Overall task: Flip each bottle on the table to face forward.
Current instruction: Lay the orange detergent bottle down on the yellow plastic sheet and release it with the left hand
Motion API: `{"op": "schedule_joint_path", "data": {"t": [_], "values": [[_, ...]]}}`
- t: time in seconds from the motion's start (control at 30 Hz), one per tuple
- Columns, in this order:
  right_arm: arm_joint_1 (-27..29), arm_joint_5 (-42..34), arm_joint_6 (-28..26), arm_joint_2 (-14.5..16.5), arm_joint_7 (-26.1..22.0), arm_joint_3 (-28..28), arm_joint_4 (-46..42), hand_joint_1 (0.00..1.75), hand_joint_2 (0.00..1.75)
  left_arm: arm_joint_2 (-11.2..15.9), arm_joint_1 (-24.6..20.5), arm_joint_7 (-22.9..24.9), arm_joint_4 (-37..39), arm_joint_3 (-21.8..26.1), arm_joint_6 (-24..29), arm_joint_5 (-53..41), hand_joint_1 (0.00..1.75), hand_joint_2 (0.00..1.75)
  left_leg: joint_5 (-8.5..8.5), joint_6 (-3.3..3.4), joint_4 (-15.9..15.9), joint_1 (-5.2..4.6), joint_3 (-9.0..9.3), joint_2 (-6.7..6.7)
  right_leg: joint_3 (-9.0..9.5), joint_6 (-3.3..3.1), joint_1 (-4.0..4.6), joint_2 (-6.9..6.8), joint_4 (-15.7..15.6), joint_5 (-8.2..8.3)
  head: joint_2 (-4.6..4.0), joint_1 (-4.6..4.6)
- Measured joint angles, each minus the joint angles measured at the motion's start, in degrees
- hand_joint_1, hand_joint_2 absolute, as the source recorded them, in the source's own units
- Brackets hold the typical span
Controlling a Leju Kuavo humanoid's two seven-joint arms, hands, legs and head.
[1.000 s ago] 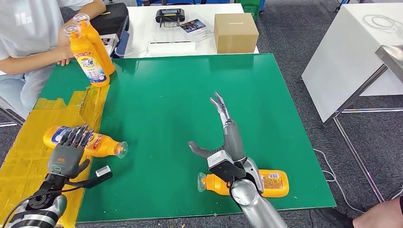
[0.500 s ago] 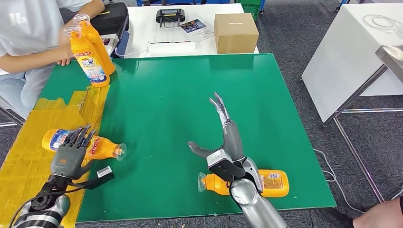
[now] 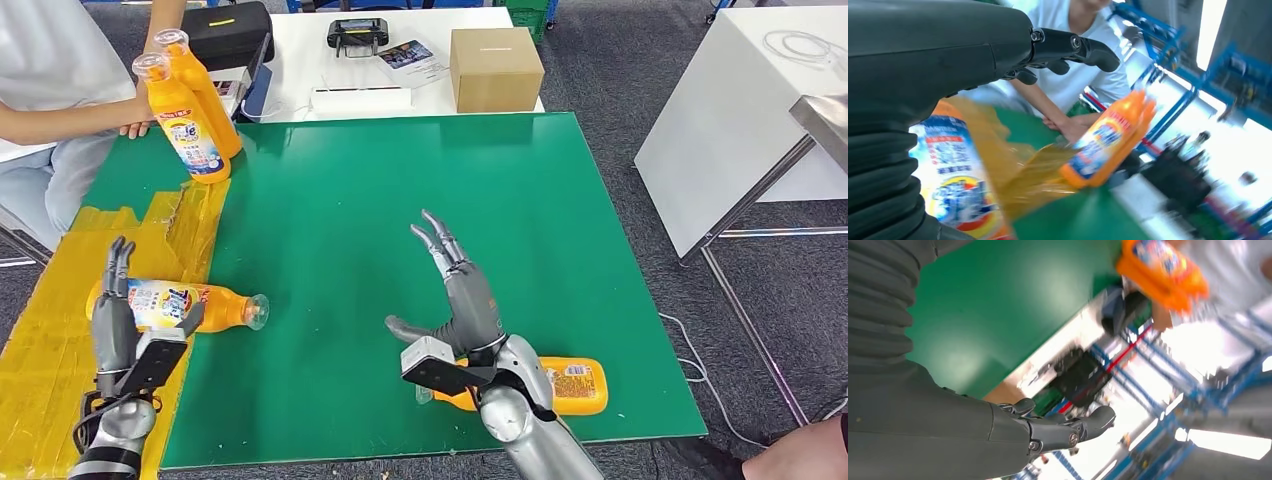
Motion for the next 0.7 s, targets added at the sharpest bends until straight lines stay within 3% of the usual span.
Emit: {"op": "schedule_joint_path", "data": {"t": [0.27, 0.47, 0.7], "values": [[2.3, 2.3, 7.1, -4.8, 0.1, 3.9, 0.0, 0.0, 1.75, -0.7, 4.8, -0.2, -13.3, -0.7, -3.6, 6.0, 0.0, 1.75, -0.02, 0.01, 0.0, -0.02, -0.02, -0.01, 0.01, 0.0, -0.02, -0.01, 0.0, -0.01, 0.0, 0.0], [3.8, -0.7, 13.5, -8.9, -2.0, 5.8, 0.0, 0.0, 1.75, -1.1, 5.2, -0.2, -15.3, -2.3, -3.3, 6.5, 0.0, 1.75, -0.01, 0.01, 0.0, -0.02, 0.03, -0.04, 0.05, 0.0, -0.02, -0.01, 0.0, 0.0, 0.0, 0.0], [5.5, 0.1, 15.5, -13.6, -3.2, 7.3, 0.0, 0.0, 1.75, -1.4, 4.5, -0.2, -15.3, -3.8, -2.4, 7.4, 0.0, 1.75, -0.02, 0.01, 0.0, -0.02, 0.03, -0.03, 0.04, 0.01, -0.03, -0.01, 0.0, 0.0, 0.0, -0.01]]}}
